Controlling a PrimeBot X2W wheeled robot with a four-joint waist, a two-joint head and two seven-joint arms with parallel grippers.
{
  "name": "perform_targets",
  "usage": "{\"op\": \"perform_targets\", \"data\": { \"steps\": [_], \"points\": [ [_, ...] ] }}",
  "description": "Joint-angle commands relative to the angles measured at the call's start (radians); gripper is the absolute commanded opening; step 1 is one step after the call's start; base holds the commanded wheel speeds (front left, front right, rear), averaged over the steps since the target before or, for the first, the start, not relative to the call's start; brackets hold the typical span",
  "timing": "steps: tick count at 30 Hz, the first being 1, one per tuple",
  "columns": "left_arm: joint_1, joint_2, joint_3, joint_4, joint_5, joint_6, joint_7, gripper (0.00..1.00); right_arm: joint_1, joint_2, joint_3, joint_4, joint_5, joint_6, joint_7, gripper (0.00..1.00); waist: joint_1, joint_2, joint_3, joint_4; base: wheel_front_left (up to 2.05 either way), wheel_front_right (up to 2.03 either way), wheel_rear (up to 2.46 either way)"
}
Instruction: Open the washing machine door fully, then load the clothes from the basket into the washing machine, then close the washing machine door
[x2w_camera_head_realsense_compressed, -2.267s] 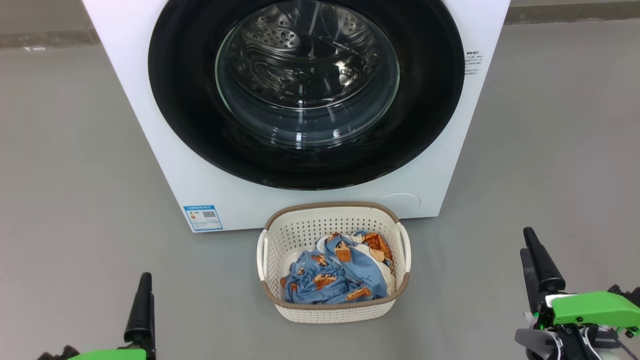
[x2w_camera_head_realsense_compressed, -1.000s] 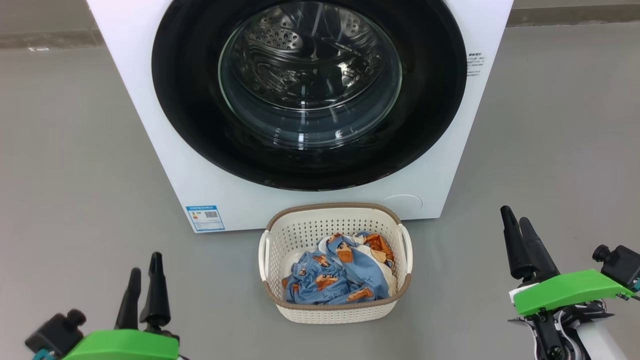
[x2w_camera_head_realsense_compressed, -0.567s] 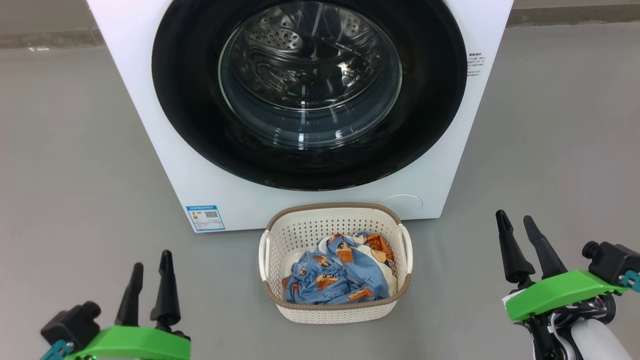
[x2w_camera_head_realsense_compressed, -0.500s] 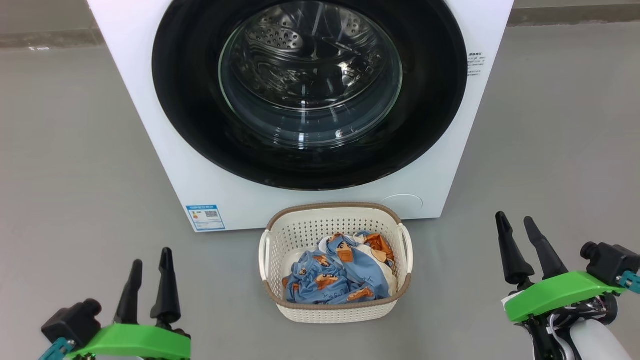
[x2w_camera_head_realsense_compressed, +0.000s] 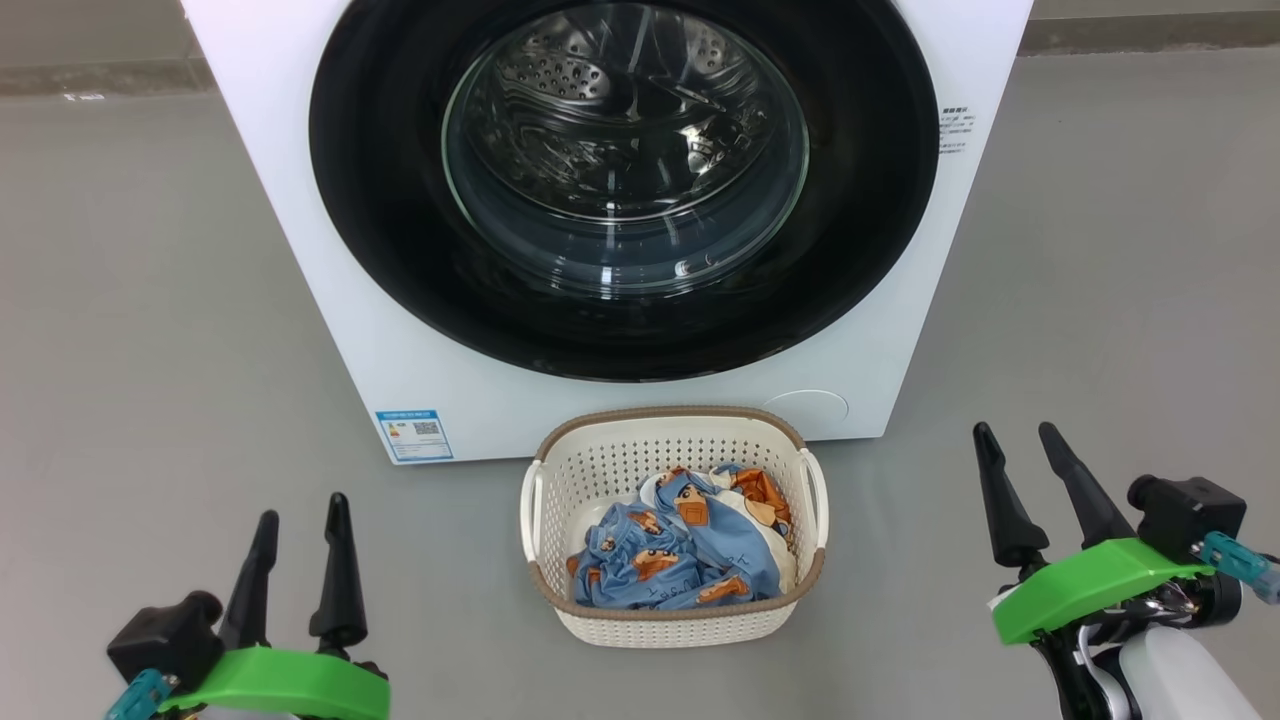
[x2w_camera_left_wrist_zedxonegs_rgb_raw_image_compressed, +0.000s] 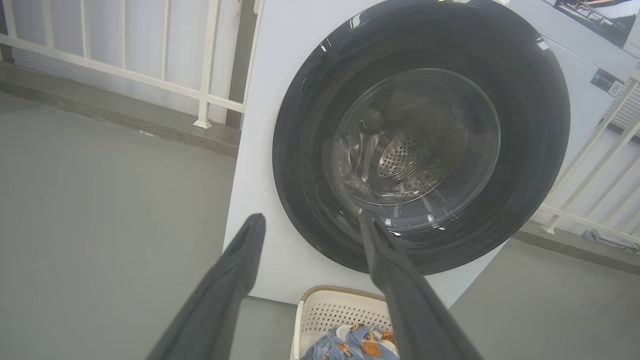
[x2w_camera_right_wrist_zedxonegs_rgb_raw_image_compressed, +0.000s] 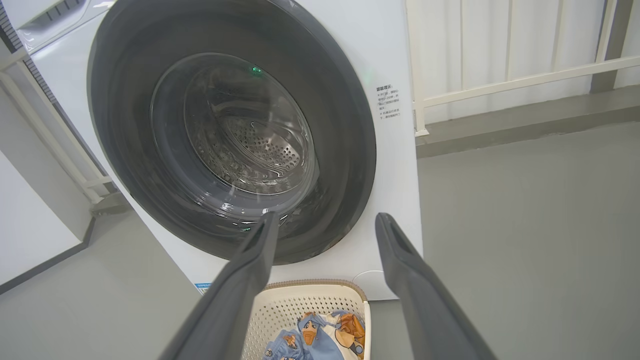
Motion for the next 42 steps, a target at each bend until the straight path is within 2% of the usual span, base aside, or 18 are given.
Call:
{"op": "perform_targets", "data": {
  "steps": [1, 11, 42],
  "points": [
    [-0.054, 0.023, 0.021, -0.018, 0.031, 0.006, -0.015, 1.00, -0.053, -0.016, 0.023, -0.019, -0.034, 0.005, -0.019, 1.00, 0.0000, 0.0000, -0.001, 0.000, 0.00, 0.00, 0.00],
    [-0.063, 0.026, 0.011, -0.005, 0.152, 0.018, -0.044, 1.00, -0.074, -0.028, 0.040, -0.002, -0.149, 0.006, -0.048, 1.00, 0.0000, 0.0000, -0.004, -0.004, 0.00, 0.00, 0.00],
    [-0.054, 0.023, 0.014, -0.001, 0.181, 0.029, -0.044, 1.00, -0.062, -0.026, 0.034, 0.006, -0.163, 0.006, -0.048, 1.00, 0.0000, 0.0000, -0.012, 0.000, 0.00, 0.00, 0.00]
  ]
}}
